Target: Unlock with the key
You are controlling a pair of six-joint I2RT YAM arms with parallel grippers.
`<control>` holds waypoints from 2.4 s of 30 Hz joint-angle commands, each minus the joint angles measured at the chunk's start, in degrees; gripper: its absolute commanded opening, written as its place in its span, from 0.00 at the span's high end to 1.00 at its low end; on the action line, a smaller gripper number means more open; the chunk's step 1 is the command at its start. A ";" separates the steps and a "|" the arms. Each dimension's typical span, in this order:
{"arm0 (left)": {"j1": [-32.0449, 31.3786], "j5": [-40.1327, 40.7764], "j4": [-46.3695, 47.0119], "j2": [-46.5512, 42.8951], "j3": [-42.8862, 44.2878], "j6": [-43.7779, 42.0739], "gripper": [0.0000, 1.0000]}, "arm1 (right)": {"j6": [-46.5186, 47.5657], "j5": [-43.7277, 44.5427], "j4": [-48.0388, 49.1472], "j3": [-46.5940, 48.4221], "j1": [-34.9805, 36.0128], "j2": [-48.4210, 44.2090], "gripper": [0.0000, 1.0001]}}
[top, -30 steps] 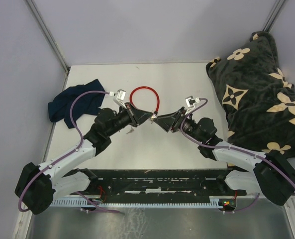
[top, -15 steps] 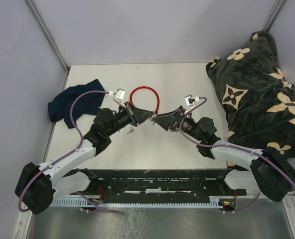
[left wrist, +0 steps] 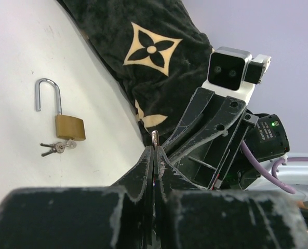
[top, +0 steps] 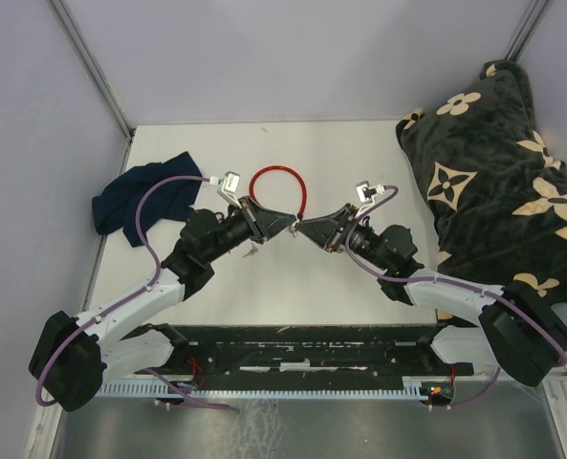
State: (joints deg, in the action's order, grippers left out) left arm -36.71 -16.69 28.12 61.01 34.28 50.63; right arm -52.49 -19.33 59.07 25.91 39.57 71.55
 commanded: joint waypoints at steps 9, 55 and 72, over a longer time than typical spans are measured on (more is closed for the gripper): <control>0.22 -0.83 5.04 0.67 -0.29 3.26 0.97 | -0.75 -0.97 5.61 1.50 -0.41 1.08 0.98; -1.26 17.50 -71.47 65.61 71.94 -51.13 0.28 | 7.17 8.53 -22.82 -11.46 -7.30 -18.46 0.98; -3.67 10.22 -69.06 64.77 65.04 -37.12 0.69 | 8.36 9.37 -31.25 -10.57 -7.48 -22.07 0.98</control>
State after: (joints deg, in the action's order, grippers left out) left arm -39.03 -1.78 -42.11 129.27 103.50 4.64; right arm -45.56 -11.29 30.74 14.33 32.34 51.92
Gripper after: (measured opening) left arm 0.376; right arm 0.027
